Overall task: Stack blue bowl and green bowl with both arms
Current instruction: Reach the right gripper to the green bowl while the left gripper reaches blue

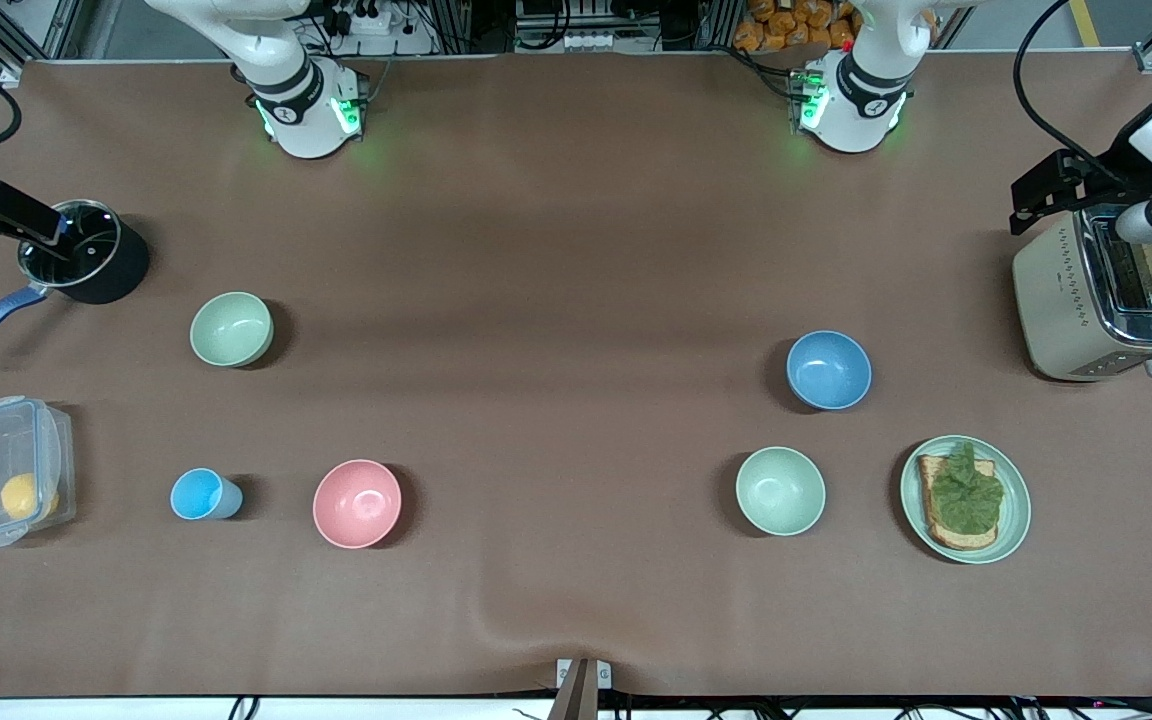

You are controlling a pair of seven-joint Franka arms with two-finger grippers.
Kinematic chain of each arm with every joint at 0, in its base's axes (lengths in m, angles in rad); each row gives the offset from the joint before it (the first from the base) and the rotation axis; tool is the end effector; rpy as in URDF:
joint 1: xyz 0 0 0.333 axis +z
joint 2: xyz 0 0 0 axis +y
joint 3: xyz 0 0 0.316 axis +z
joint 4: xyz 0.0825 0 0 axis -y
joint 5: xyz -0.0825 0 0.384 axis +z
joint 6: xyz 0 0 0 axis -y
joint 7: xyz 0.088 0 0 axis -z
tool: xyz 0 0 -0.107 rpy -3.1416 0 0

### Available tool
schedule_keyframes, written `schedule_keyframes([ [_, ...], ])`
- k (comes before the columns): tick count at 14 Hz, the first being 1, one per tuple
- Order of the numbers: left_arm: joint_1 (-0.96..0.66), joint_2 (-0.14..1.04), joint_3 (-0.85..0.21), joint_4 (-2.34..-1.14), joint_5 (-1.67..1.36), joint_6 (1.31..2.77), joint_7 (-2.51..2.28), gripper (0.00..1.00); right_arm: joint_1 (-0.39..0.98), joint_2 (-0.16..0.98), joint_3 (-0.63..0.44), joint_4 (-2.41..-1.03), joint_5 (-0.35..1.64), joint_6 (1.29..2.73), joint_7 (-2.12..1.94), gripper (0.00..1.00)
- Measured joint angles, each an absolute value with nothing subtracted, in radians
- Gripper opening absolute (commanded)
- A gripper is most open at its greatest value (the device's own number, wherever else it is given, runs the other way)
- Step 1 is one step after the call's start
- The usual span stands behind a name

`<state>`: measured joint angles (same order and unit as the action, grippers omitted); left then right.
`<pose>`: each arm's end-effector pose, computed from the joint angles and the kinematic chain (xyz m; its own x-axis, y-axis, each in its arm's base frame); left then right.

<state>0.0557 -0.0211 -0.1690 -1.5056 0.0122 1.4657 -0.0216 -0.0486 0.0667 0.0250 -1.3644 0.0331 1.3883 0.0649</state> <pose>0.5339 -0.0605 0.6572 0.9957 -0.0902 -0.0187 -0.0905 -0.9958 -0.0161 0.5554 -0.0097 0.6674 0.9956 -0.0823 -0.0448 -0.0838 -0.9960 -0.0316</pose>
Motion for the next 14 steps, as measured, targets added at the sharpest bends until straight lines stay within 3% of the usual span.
schedule_keyframes([
  [8,0.055,-0.021,-0.169,-1.506,0.012,1.466,-0.022,1.0,-0.054,0.068,0.018,-1.391,0.032,1.388,0.065,1.0],
  [14,0.06,0.002,-0.164,-1.508,0.012,1.465,-0.022,1.0,-0.123,0.08,0.011,-1.559,0.031,1.508,0.051,1.0],
])
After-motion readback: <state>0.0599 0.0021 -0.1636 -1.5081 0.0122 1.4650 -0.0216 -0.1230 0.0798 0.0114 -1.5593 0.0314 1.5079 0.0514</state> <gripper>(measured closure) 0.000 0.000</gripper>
